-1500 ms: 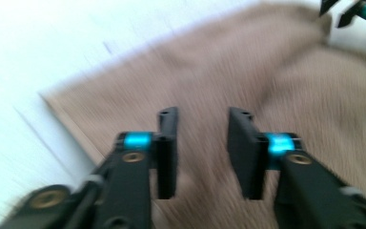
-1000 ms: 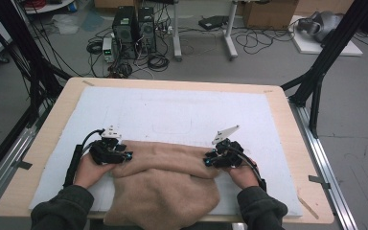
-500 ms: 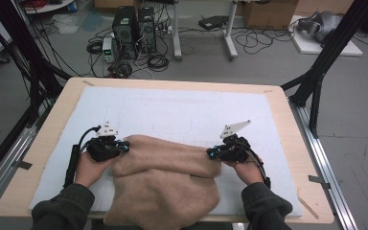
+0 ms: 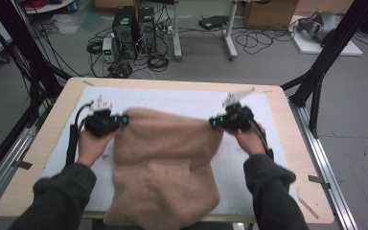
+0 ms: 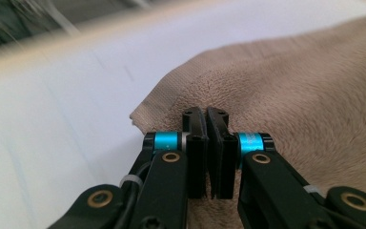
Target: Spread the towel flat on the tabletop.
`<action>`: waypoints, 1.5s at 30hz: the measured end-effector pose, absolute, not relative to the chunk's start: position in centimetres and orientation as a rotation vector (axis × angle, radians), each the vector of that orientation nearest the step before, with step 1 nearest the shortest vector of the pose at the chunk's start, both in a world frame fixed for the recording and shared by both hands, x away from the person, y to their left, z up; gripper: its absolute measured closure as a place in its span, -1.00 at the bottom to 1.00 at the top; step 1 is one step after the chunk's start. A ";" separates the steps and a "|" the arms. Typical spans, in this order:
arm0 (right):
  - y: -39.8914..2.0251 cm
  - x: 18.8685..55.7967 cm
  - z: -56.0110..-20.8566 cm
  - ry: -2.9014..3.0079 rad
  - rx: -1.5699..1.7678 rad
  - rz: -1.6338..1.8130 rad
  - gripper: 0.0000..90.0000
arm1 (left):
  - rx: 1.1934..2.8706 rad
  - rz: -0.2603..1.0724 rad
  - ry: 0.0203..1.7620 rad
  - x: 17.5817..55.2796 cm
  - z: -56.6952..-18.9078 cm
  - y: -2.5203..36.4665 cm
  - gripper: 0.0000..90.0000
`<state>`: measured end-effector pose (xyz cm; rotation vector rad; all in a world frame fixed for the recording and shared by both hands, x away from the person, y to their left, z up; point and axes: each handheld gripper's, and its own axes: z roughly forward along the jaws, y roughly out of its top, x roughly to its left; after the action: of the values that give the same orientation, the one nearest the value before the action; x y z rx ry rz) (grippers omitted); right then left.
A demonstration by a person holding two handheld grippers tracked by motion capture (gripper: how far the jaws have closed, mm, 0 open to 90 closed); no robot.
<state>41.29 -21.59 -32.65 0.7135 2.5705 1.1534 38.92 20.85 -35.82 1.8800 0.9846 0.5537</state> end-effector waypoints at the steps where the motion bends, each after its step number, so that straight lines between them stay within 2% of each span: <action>1: -21.4 43.2 -31.1 2.515 0.740 1.108 0.95 | 1.856 0.660 0.985 43.0 -33.1 19.8 0.90; 2: -21.4 45.0 -29.9 2.431 0.799 1.057 0.76 | 1.869 0.764 1.017 44.5 -32.0 19.2 0.77; 3: -21.4 45.0 -29.9 2.431 0.799 1.057 0.76 | 1.869 0.764 1.017 44.5 -32.0 19.2 0.39; 4: -21.5 46.3 -28.9 2.339 0.865 1.037 0.42 | 1.851 0.736 1.071 45.8 -31.4 19.1 0.39; 5: -21.7 47.3 -28.5 2.332 0.930 1.086 0.33 | 1.827 0.645 1.101 46.4 -31.1 19.3 0.17; 6: -21.7 47.6 -29.0 2.328 0.943 1.150 0.23 | 1.821 0.624 1.098 46.5 -31.3 19.3 0.20; 8: -21.4 47.1 -30.7 2.399 0.883 1.139 0.20 | 1.877 0.623 1.064 45.8 -32.2 19.3 0.19; 10: -21.3 46.3 -32.5 2.437 0.898 1.142 0.16 | 1.895 0.557 1.060 44.1 -34.6 19.6 0.16; 11: -21.3 46.3 -32.5 2.437 0.898 1.142 0.16 | 1.895 0.557 1.060 44.1 -34.6 19.6 0.15; 12: -21.5 44.9 -34.6 2.476 0.897 1.161 0.13 | 1.914 0.513 1.058 42.6 -36.1 19.7 0.12; 14: -21.5 44.2 -35.4 2.494 0.886 1.156 0.11 | 1.918 0.495 1.047 41.8 -36.8 19.7 0.10; 16: -21.7 41.7 -36.9 2.545 0.866 1.140 0.06 | 1.946 0.453 1.015 39.2 -38.6 19.7 0.08; 17: -21.7 41.7 -36.9 2.545 0.866 1.140 0.06 | 1.946 0.453 1.015 39.2 -38.6 19.7 0.07; 20: -22.5 37.5 -38.3 2.562 0.837 1.231 0.06 | 2.019 0.411 0.938 35.4 -40.0 19.5 -0.01; 21: -22.5 37.5 -38.3 2.562 0.837 1.231 0.06 | 2.019 0.411 0.938 35.4 -40.0 19.5 -0.02; 24: -22.6 33.2 -40.1 2.598 0.758 1.266 0.06 | 2.086 0.375 0.866 32.3 -41.1 19.2 -0.02; 28: -22.2 30.6 -42.6 2.668 0.700 1.221 0.11 | 2.133 0.368 0.850 31.2 -42.8 19.1 0.12; 29: -22.0 30.3 -43.2 2.686 0.688 1.203 0.13 | 2.165 0.356 0.853 31.3 -43.3 19.0 0.22; 31: -21.5 30.3 -44.2 2.715 0.682 1.160 0.20 | 2.193 0.362 0.825 31.4 -44.1 18.8 0.58; 32: -21.5 30.3 -44.2 2.715 0.682 1.160 0.20 | 2.193 0.362 0.825 31.4 -44.1 18.8 0.69; 33: -21.5 30.3 -44.5 2.696 0.680 1.183 0.35 | 2.183 0.379 0.825 31.3 -44.2 18.8 0.69; 34: -21.5 30.4 -44.5 2.693 0.685 1.190 0.52 | 2.176 0.367 0.840 31.4 -44.1 18.8 0.86; 35: -21.6 30.7 -44.4 2.694 0.694 1.188 0.72 | 2.168 0.357 0.854 31.5 -44.1 18.8 0.92; 36: -21.6 31.2 -44.3 2.728 0.697 1.203 0.90 | 2.171 0.366 0.857 31.4 -44.0 18.8 0.95; 39: -21.3 31.4 -43.7 2.738 0.675 1.183 0.92 | 2.154 0.414 0.874 31.4 -43.5 19.0 0.96; 45: -21.3 33.4 -39.9 2.617 0.651 1.201 0.93 | 2.001 0.470 0.950 33.6 -40.9 19.7 0.97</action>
<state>33.42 -21.34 -39.88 0.6510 2.6175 1.2009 33.55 19.74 -40.89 2.0009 0.9497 0.4698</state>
